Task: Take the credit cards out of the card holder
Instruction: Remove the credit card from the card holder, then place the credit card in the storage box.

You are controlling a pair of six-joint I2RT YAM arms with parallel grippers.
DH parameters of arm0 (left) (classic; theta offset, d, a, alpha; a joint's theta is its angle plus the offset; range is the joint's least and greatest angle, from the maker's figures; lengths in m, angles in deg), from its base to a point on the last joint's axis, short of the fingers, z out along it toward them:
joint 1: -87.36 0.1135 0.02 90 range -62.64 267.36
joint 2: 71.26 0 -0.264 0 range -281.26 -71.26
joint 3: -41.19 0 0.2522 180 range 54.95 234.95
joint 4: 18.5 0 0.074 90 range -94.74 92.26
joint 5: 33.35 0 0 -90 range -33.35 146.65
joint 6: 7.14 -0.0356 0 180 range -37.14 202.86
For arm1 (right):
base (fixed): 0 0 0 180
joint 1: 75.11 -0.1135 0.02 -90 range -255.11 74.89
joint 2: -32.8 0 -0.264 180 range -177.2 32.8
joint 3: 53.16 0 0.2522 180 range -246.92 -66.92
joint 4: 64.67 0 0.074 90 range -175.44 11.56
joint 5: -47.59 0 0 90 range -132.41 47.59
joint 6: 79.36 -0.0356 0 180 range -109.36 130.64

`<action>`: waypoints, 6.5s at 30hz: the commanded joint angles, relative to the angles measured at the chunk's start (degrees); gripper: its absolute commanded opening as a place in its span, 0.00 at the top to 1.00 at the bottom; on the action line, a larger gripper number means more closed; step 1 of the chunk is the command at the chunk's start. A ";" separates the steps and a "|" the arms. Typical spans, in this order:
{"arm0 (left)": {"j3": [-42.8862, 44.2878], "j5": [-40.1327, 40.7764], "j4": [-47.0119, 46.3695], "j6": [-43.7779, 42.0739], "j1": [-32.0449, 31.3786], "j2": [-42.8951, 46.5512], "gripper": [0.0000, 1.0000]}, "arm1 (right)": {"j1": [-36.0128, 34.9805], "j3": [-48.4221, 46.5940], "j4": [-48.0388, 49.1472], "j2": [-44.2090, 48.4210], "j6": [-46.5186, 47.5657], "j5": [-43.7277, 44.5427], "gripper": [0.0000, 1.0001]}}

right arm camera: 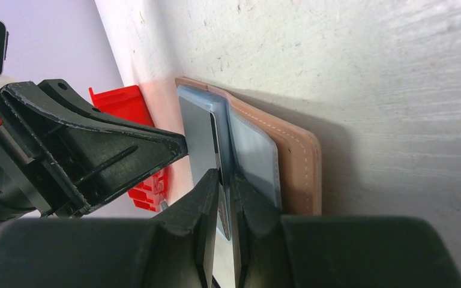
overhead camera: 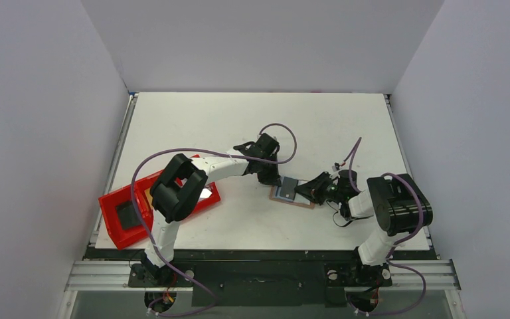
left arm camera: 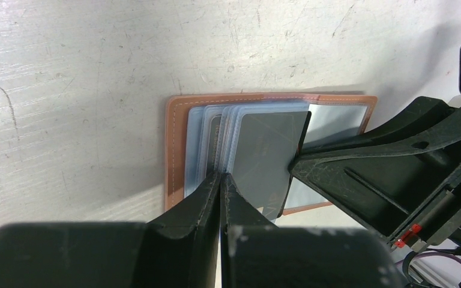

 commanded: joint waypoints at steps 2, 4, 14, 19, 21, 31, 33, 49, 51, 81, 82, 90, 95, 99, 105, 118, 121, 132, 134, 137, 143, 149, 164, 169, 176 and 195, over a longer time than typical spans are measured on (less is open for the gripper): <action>-4.13 4.08 7.20 -1.13 -0.29 -4.68 1.00 | 0.76 0.26 -0.88 2.62 3.13 0.10 0.91; -4.14 4.06 7.17 -1.16 -0.29 -4.69 1.00 | 0.77 0.27 -1.02 2.78 3.29 0.20 0.91; -3.97 3.81 6.77 -1.16 -0.39 -4.99 1.00 | 0.47 -0.26 -0.96 2.27 3.40 -0.01 0.96; -3.91 3.91 7.03 -1.17 -0.39 -5.06 1.00 | 0.05 -0.68 -0.79 2.32 3.06 0.03 0.96; -4.07 3.99 7.14 -0.90 -0.27 -4.97 1.00 | 0.24 -0.70 -2.08 3.02 3.55 0.19 0.99; -6.80 3.77 5.68 0.40 1.15 -4.33 1.00 | 4.35 -2.23 -17.69 9.56 13.84 2.45 1.00; -7.06 3.63 5.49 0.42 1.28 -4.27 1.00 | 4.74 -2.88 -20.32 10.40 15.56 2.72 1.00; -6.69 3.10 4.91 0.25 1.26 -4.55 1.00 | 4.04 -3.16 -15.59 5.36 13.70 0.33 0.75; -6.74 3.00 4.91 0.18 1.25 -4.60 1.00 | 3.52 -3.13 -14.50 4.44 13.04 0.46 0.75; -8.57 2.79 3.93 0.91 1.77 -3.96 1.00 | 7.11 -4.40 -36.92 18.33 21.89 9.49 1.00; -8.51 2.80 3.93 0.84 1.77 -3.92 1.00 | 7.14 -5.09 -38.10 19.56 22.51 9.86 1.00; -5.26 2.76 4.22 -1.26 1.64 -2.24 1.00 | 7.33 -9.30 -44.62 26.01 23.10 9.43 1.00; -0.85 2.50 6.81 -3.39 1.75 -0.28 1.00 | 7.21 -12.65 -46.60 27.40 22.15 6.78 1.00; 2.33 1.22 8.30 -4.90 2.45 2.48 0.86 | 6.54 -14.58 -45.61 27.87 20.15 4.63 1.00; 0.16 -5.14 5.92 -6.13 6.38 9.79 0.62 | 2.44 -18.29 -39.48 25.61 14.84 0.64 1.00; -19.99 -33.31 -25.50 6.37 19.02 26.94 0.52 | -5.99 -25.78 -13.70 15.84 -5.10 -5.46 1.00; -22.14 -36.03 -29.54 9.43 19.80 27.43 0.52 | -7.76 -26.93 -10.16 14.24 -7.29 -5.83 1.00; -28.00 -39.79 -45.75 19.88 22.61 27.92 0.52 | -12.31 -28.11 -5.20 10.15 -10.62 -5.15 1.00; -28.34 -39.20 -43.96 18.92 23.13 28.39 0.52 | -11.90 -27.90 -5.75 10.43 -10.20 -4.90 1.00; -29.31 -38.97 -43.60 19.02 24.24 29.08 0.52 | -11.13 -27.26 -7.33 10.72 -8.96 -4.68 1.00; -29.74 -39.45 -44.11 19.67 25.10 30.14 0.53 | -11.74 -26.66 -6.26 9.87 -9.25 -4.87 1.00; -29.42 -39.88 -45.51 20.61 24.92 29.69 0.53 | -15.07 -28.22 -2.82 7.53 -11.92 -4.75 1.00; -29.28 -39.75 -44.07 19.96 24.23 29.46 1.00 | -17.50 -29.22 -3.06 5.84 -10.98 -3.80 0.85; -27.02 -34.70 -29.94 12.60 24.13 31.89 1.00 | -17.63 -32.03 -19.71 8.54 0.41 -0.31 0.28; -21.59 -15.60 -3.59 -2.14 24.99 39.94 1.00 | -17.34 -36.01 -41.98 13.36 13.48 8.86 0.16; -17.96 50.55 43.30 -9.17 28.77 52.44 1.00 | -17.47 -35.72 -53.78 13.99 21.06 11.74 0.16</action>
